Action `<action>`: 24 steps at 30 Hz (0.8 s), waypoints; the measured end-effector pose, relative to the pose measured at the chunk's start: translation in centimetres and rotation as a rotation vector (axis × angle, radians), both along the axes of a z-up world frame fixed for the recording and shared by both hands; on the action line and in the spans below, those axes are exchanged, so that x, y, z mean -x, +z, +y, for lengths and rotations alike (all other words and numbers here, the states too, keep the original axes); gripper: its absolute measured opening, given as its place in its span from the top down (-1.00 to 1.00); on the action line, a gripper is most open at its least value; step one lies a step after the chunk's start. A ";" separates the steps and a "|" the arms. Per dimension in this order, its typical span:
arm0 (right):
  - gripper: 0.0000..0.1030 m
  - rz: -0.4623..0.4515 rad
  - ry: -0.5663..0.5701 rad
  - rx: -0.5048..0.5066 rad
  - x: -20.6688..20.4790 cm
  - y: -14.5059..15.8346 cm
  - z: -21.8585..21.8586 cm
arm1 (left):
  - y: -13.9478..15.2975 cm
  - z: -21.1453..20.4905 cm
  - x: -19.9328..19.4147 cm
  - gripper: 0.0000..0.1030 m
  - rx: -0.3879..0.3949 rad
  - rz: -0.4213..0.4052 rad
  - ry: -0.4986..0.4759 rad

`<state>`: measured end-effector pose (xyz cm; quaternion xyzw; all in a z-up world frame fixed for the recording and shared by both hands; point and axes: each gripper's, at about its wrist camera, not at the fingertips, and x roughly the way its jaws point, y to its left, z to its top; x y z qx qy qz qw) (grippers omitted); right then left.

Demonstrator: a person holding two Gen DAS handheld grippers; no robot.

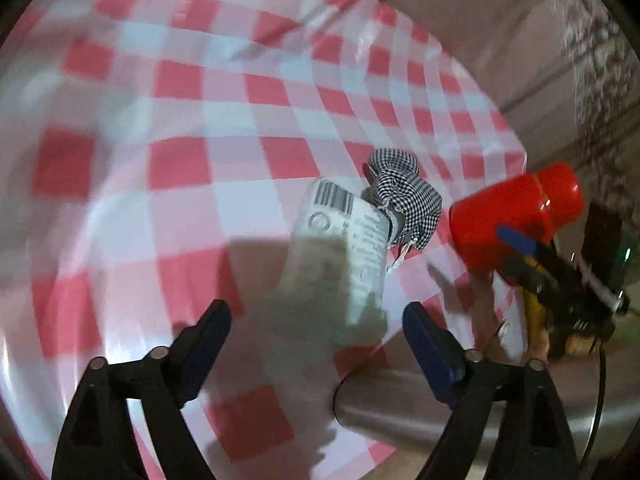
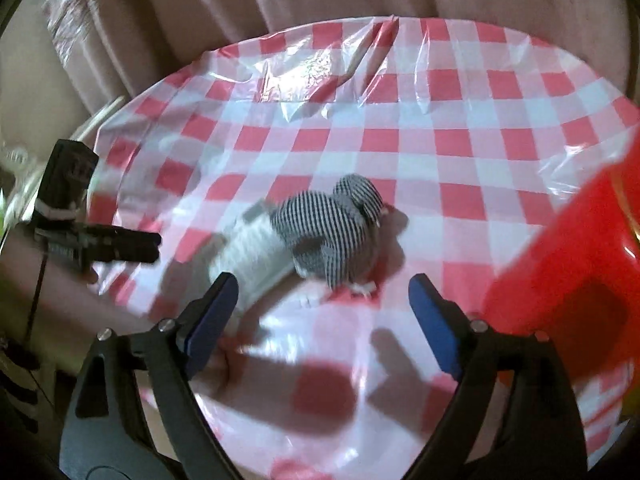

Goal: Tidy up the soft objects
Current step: 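Move both tools back over the table toward the white packet, then grasp the white barcode packet with the left tool while the right tool grasps the houndstooth pouch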

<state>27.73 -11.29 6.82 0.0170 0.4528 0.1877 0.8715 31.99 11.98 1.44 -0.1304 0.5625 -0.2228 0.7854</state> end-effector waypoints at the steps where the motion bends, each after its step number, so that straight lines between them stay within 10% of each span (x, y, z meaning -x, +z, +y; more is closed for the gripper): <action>1: -0.74 0.010 -0.003 -0.008 -0.8 -0.2 0.3 | 0.1 -0.6 -0.8 -0.90 -0.015 0.011 -0.022; 20: -0.73 0.140 -0.008 -0.003 -9.1 -6.9 4.0 | -5.2 -10.4 -5.9 -1.00 -0.375 0.216 -0.341; 24: 0.00 0.147 -0.016 0.011 -9.5 -7.9 3.6 | -5.7 -10.8 -5.7 -0.82 -0.404 0.201 -0.353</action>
